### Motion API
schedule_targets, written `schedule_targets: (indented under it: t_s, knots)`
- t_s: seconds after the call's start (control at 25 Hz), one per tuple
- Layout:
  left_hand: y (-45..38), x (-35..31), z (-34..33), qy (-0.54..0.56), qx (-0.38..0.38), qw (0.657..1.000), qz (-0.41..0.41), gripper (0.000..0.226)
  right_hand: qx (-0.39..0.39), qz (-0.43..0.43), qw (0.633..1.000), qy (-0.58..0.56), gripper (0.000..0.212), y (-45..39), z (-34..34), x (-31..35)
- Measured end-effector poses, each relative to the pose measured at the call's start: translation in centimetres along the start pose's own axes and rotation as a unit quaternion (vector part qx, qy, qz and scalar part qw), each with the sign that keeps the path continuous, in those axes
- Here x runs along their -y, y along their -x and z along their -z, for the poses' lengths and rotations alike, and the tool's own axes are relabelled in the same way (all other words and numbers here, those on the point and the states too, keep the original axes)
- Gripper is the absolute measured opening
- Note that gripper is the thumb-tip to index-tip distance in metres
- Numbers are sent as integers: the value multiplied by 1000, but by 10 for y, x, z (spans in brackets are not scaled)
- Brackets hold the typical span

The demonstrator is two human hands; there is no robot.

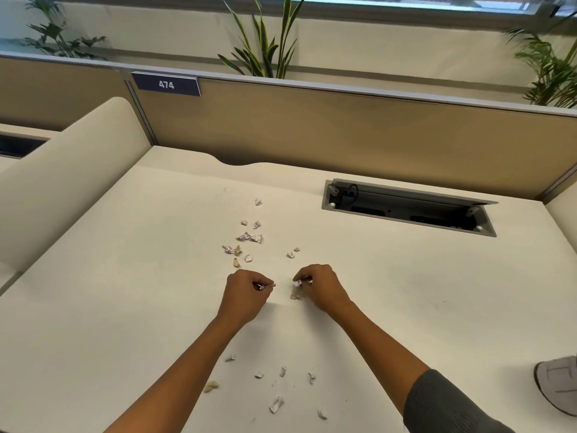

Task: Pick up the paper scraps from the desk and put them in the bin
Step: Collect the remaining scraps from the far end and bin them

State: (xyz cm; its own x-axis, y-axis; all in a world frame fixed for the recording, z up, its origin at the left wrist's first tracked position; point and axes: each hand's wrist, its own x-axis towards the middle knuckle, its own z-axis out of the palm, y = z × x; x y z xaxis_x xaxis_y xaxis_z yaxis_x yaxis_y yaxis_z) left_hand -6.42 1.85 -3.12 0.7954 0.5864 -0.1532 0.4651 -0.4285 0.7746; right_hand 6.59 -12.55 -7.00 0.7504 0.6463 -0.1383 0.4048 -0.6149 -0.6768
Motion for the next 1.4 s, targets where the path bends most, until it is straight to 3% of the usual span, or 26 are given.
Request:
schedule_targets:
  t_s: [0.12,0.28,0.52,0.76,0.88,1.0,1.12,1.24,1.4]
  knots:
    - [12,-17,-17,9,6,1000,-8,8,-33,-49,987,-151,16,36,24,-15]
    - [32,-40,-47,11,29,999,-17,7,-35,-95,934,-342,12,89,63,-43]
    - [52,-86,-96,14,81,995,-63,8,-93,-126,872,-463,11,162,132,-97]
    - [69,-127,-144,4,125,986,-108,10,-234,-176,877,-382,14,238,200,-154]
    - [75,-138,-161,0,140,982,-123,13,-312,-195,895,-254,12,272,235,-179]
    - [84,-149,-179,-11,160,978,-130,11,-394,-208,884,-140,14,293,257,-195]
    - [99,-158,-200,-25,202,969,-143,10,-389,-232,888,-87,22,299,261,-211]
    - [112,-174,-223,-31,236,957,-163,10,-366,-252,889,-107,33,304,260,-224]
    - [128,-209,-254,-21,284,940,-189,11,-404,-242,873,-124,35,316,261,-231]
